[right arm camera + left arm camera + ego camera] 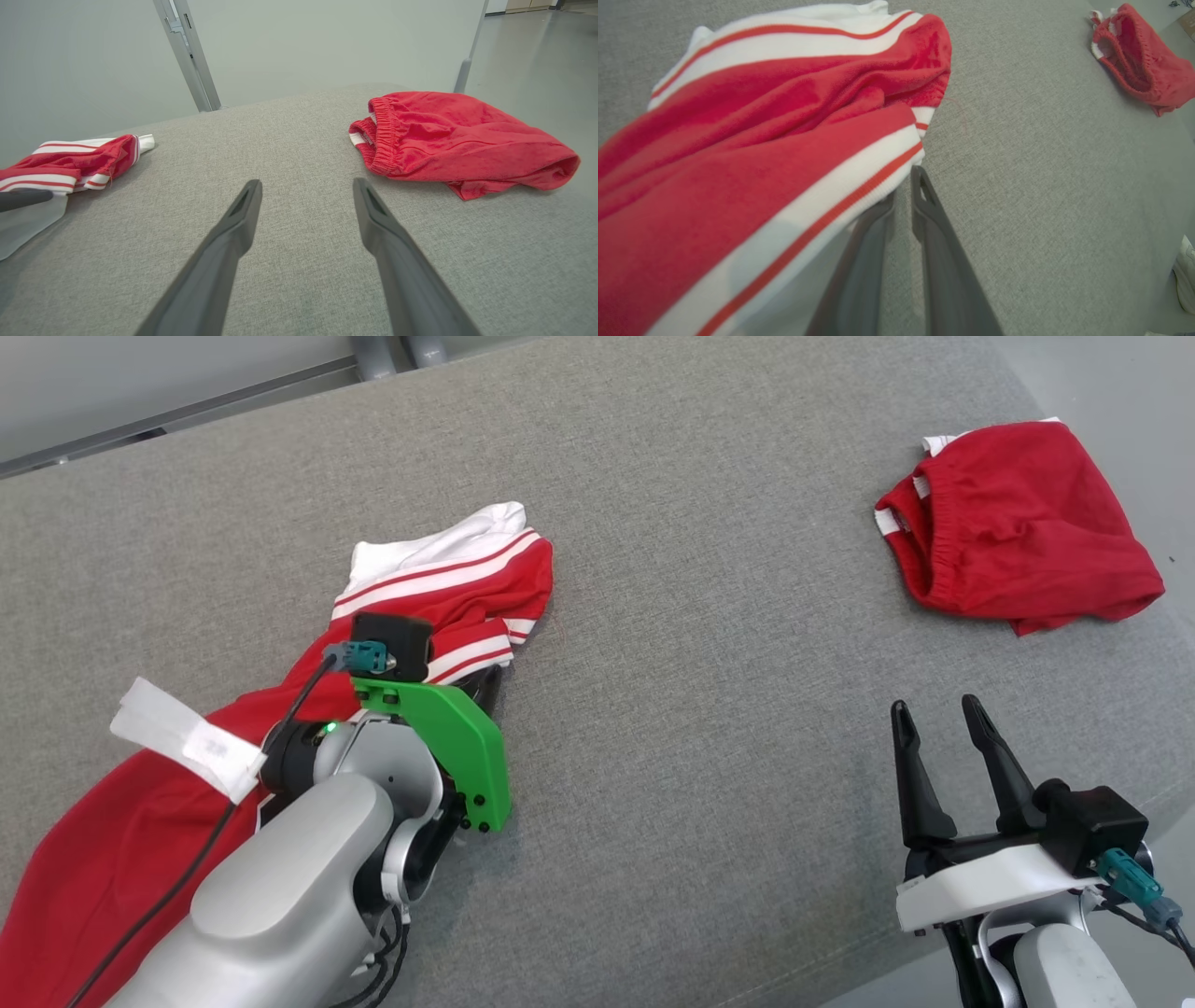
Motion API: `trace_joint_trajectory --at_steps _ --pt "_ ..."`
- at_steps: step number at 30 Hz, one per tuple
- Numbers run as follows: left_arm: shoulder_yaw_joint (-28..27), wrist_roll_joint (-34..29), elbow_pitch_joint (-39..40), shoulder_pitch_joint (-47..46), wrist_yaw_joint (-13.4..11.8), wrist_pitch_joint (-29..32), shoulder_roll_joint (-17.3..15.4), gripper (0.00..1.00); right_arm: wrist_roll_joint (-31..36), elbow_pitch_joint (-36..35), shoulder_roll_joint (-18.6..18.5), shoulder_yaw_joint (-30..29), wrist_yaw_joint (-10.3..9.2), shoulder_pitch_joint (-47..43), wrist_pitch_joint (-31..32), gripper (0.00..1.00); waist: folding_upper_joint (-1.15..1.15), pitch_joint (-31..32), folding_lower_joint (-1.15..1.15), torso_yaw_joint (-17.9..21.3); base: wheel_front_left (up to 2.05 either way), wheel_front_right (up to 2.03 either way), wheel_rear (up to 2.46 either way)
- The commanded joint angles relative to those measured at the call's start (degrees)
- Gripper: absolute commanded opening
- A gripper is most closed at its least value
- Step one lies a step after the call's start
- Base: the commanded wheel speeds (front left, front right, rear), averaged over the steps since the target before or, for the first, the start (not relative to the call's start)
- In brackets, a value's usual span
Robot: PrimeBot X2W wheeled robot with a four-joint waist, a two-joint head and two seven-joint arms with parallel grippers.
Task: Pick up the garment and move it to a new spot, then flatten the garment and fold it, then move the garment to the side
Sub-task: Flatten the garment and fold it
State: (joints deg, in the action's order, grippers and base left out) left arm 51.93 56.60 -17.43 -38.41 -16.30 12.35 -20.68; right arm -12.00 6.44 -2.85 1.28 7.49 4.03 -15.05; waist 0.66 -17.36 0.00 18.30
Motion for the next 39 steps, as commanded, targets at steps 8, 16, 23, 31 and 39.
trace_joint_trajectory --at_steps 8,16,23,31,39 --pt "2.61 -2.60 9.75 5.30 -1.70 -0.06 -5.24 1.00 0.75 -0.17 -0.09 -1.13 0.01 -1.90 -0.17 1.00 -0.66 1.58 0.00 -1.40 0.00 0.00 0.00" --pt "3.12 -2.54 13.82 8.74 -4.72 1.03 -7.91 1.00 1.42 -0.43 -0.10 -0.87 0.01 -0.86 -0.17 1.00 -0.66 1.55 0.00 -3.47 0.00 0.00 0.00" --pt "4.08 -3.11 12.24 7.98 -3.75 0.48 -6.68 1.00 1.58 -0.58 -0.12 -0.71 0.01 -0.30 -0.16 1.00 -0.66 0.82 0.00 -3.15 0.00 0.00 0.00" --pt "5.23 -4.89 15.62 9.55 -5.01 0.45 -8.66 1.00 1.11 -0.50 -0.10 -1.14 0.01 -1.33 -0.16 1.00 -0.66 0.41 0.00 -2.42 0.00 0.00 0.00" --pt "4.04 -4.06 13.33 9.40 -5.97 -0.34 -8.66 1.00 1.02 -0.44 -0.10 -1.09 0.01 -0.14 -0.16 1.00 -0.66 -0.19 0.00 -2.60 0.00 0.00 0.00"
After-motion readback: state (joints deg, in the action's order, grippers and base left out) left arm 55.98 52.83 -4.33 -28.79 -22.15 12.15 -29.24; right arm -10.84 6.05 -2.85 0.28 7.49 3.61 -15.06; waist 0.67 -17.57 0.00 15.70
